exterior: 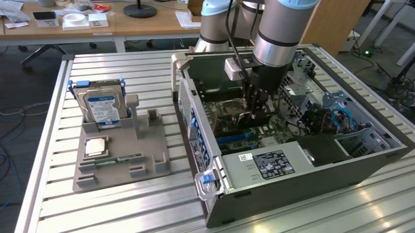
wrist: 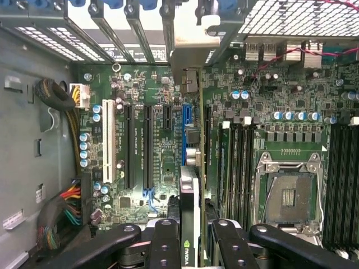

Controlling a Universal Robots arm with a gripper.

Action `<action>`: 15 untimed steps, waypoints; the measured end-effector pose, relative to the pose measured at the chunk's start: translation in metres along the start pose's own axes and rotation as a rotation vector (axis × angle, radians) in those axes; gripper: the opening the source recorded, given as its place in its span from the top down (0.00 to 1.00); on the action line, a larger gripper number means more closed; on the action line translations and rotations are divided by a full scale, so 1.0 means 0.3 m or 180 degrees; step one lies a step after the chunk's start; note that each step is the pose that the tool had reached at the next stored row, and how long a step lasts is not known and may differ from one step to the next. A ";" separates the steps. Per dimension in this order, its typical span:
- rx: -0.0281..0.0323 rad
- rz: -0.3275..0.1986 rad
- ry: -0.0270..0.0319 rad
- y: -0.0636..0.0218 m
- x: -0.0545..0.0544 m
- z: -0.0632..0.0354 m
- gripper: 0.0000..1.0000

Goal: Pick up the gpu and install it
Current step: 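Insert the gpu into the slot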

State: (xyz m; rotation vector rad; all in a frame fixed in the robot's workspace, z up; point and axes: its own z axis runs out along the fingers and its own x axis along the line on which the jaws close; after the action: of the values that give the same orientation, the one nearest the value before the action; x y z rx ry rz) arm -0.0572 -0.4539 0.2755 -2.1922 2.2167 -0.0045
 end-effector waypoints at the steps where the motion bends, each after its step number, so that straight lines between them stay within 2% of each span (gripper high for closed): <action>1: 0.0000 0.0000 0.0000 0.002 0.000 0.000 0.73; 15: 0.0006 -0.0001 0.0001 0.018 0.001 0.019 0.73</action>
State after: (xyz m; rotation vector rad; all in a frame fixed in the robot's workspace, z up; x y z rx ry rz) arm -0.0624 -0.4540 0.2697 -2.1916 2.2157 -0.0070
